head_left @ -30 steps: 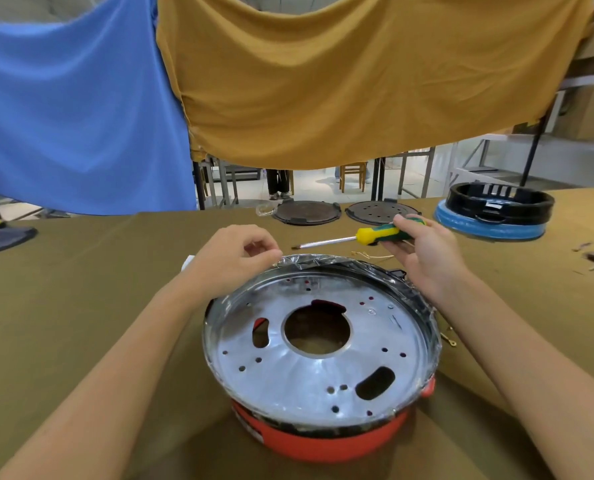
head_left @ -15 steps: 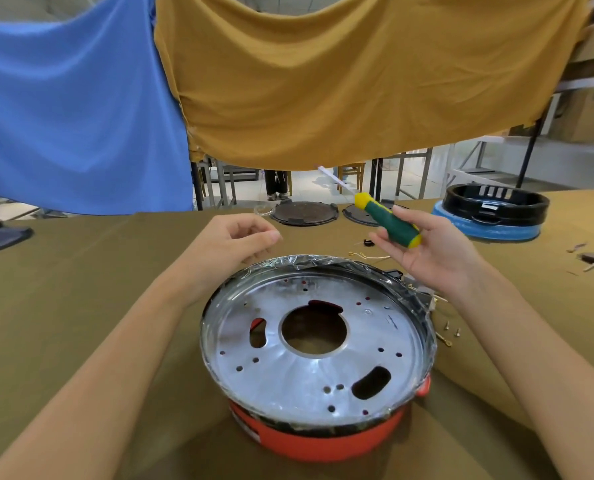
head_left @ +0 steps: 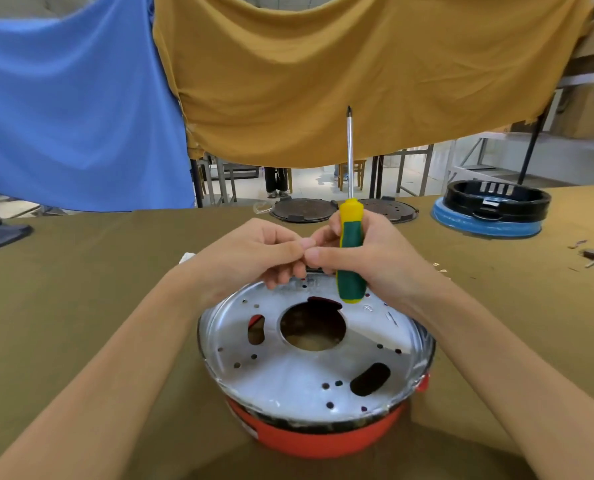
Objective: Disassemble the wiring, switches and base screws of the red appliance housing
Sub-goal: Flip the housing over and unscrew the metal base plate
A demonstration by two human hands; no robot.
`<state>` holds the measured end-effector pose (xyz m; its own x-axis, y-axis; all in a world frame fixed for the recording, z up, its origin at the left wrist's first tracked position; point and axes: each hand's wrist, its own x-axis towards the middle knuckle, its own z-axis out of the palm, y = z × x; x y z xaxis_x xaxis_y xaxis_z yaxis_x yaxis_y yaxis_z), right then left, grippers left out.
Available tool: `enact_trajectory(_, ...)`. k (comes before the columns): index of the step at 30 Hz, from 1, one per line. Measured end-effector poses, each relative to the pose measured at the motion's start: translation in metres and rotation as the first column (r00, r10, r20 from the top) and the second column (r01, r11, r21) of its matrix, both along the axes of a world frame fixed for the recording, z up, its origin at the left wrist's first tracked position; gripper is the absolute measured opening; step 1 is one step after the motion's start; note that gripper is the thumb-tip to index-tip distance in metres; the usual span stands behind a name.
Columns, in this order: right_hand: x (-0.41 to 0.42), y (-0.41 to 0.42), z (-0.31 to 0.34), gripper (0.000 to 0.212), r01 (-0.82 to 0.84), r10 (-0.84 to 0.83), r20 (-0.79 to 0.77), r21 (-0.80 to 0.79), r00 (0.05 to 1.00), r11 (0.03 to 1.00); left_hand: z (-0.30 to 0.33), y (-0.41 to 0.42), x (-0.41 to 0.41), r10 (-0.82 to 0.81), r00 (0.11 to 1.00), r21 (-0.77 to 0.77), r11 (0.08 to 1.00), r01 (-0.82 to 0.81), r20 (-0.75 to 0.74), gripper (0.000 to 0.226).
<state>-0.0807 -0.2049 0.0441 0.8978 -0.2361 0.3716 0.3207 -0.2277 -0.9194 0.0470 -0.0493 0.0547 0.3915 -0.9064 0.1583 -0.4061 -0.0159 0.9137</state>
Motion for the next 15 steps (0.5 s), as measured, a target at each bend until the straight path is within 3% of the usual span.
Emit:
enact_trajectory(4, -0.001, -0.002, 0.000, 0.034, 0.032, -0.033, 0.054, 0.019, 0.998, 0.999, 0.000, -0.001, -0.002, 0.029, 0.999, 0.014, 0.999, -0.029, 0.021, 0.036)
enact_trajectory(6, -0.001, -0.008, 0.002, 0.033, 0.067, -0.070, 0.064, 0.046, 0.995, 0.997, -0.002, 0.000, 0.002, 0.111, 0.987, 0.014, 0.994, -0.113, 0.114, 0.034)
enact_trajectory(7, -0.002, -0.013, 0.004, 0.033, 0.090, -0.094, 0.066, 0.066, 0.993, 0.994, -0.004, 0.000, 0.007, 0.185, 0.956, 0.009, 0.981, -0.192, 0.226, 0.031)
enact_trajectory(9, -0.005, -0.024, 0.007, 0.032, 0.141, -0.151, 0.073, 0.127, 0.986, 0.982, -0.010, 0.003, 0.019, 0.331, 0.790, -0.016, 0.926, -0.378, 0.516, 0.016)
enact_trajectory(10, -0.008, -0.031, 0.008, 0.031, 0.166, -0.181, 0.070, 0.177, 0.981, 0.970, -0.012, 0.006, 0.025, 0.364, 0.729, -0.003, 0.896, -0.444, 0.580, 0.012)
enact_trajectory(12, -0.015, -0.046, 0.008, 0.029, 0.218, -0.238, 0.043, 0.273, 0.970, 0.937, -0.018, 0.013, 0.036, 0.347, 0.785, 0.142, 0.868, -0.476, 0.513, 0.021)
enact_trajectory(15, -0.032, -0.065, 0.000, 0.027, 0.294, -0.297, -0.040, 0.319, 0.954, 0.901, -0.022, 0.021, 0.042, 0.303, 0.920, 0.364, 0.851, -0.379, 0.250, 0.019)
